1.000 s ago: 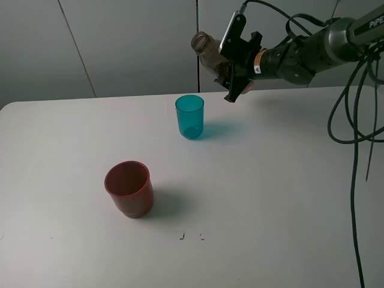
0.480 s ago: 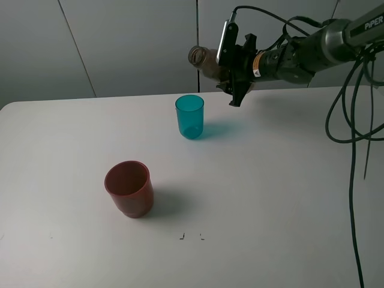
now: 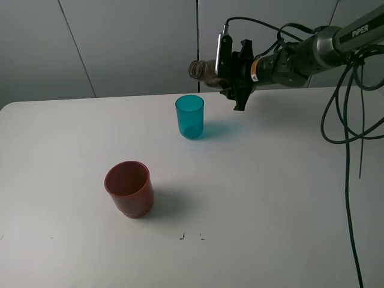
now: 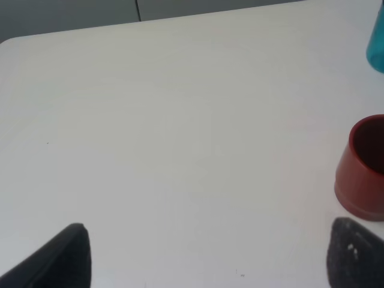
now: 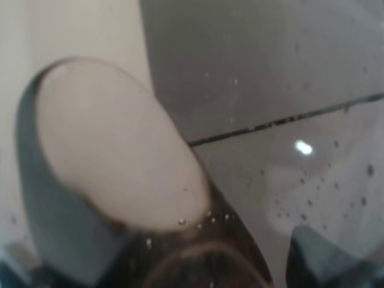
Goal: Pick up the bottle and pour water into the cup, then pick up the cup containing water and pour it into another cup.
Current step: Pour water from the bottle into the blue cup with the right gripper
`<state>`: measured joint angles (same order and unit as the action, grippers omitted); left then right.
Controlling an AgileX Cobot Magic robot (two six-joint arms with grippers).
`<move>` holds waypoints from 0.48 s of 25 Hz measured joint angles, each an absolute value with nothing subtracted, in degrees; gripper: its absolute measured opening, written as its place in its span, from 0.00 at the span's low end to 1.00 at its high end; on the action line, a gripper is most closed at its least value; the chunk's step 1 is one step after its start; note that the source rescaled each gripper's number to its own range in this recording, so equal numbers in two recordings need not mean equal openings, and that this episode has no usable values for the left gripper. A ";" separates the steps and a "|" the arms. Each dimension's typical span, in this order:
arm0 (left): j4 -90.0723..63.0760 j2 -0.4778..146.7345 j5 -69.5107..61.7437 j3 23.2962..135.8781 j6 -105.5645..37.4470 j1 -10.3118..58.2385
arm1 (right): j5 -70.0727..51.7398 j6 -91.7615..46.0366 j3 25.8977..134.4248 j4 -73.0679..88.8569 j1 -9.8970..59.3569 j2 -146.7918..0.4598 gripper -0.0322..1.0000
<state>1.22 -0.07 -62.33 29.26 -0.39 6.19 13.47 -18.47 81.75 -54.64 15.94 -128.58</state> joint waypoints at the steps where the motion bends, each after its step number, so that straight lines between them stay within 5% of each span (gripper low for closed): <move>1: 1.22 -0.07 -62.33 29.26 -0.39 6.19 | 13.47 -19.11 81.75 -54.64 15.94 -128.82 0.04; 12: 1.22 -0.07 -62.33 29.26 -0.39 6.19 | 11.97 -22.58 83.05 -54.76 15.94 -129.26 0.04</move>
<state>1.22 -0.07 -62.33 29.26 -0.39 6.19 11.97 -22.58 83.05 -54.76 15.94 -129.26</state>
